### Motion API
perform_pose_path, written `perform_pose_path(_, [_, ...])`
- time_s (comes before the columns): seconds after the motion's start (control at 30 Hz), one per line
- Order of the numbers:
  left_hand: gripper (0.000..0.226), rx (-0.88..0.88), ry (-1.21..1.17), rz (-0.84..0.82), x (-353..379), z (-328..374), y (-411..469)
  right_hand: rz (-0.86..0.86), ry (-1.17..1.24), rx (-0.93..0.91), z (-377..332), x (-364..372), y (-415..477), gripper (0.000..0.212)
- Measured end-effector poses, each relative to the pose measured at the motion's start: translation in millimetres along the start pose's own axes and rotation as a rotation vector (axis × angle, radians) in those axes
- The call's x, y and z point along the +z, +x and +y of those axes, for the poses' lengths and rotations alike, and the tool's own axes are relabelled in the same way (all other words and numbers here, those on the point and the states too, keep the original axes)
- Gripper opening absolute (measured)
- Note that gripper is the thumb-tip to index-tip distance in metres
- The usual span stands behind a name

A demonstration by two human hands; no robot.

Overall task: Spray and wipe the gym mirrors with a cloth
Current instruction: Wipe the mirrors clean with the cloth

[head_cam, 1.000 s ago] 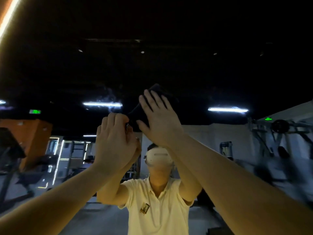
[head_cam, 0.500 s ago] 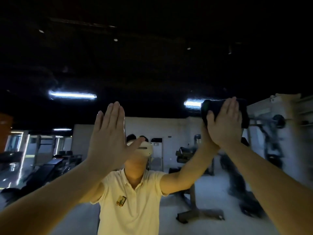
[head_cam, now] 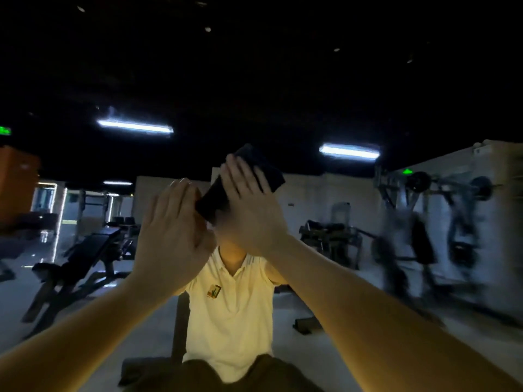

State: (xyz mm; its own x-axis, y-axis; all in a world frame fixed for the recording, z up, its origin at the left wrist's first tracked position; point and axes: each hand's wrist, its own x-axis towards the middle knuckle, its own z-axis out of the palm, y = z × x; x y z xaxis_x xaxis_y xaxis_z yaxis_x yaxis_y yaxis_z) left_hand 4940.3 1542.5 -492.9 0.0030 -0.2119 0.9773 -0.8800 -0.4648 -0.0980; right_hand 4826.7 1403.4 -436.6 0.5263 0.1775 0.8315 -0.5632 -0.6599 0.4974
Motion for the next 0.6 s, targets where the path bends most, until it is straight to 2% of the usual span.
perform_pose_path(0.07, [0.056,0.009,-0.001,-0.043,-0.7,2.7,-9.6,-0.023,-0.029,-0.129,9.2,0.3,-17.0,0.08])
perform_pose_path(0.13, [0.063,0.051,-0.012,-0.032,2.5,14.0,-14.2,-0.048,-0.063,-0.097,35.8,-2.9,-35.2,0.08])
perform_pose_path(0.27, [0.085,0.082,-0.057,0.002,17.5,51.1,-8.7,-0.043,-0.07,0.213,109.1,-7.9,-67.6,0.078])
perform_pose_path(0.43, [0.098,0.038,-0.026,-0.079,43.4,74.9,-7.1,-0.023,-0.029,0.63,186.8,-8.0,-126.9,0.077])
perform_pose_path(0.53, [0.102,0.051,0.011,-0.064,52.0,74.9,-8.4,0.059,0.04,0.9,189.6,-1.8,-141.8,0.077])
perform_pose_path(0.6, [0.101,0.047,-0.006,-0.048,53.4,74.1,-8.8,0.112,0.062,0.994,172.2,2.1,-129.9,0.078])
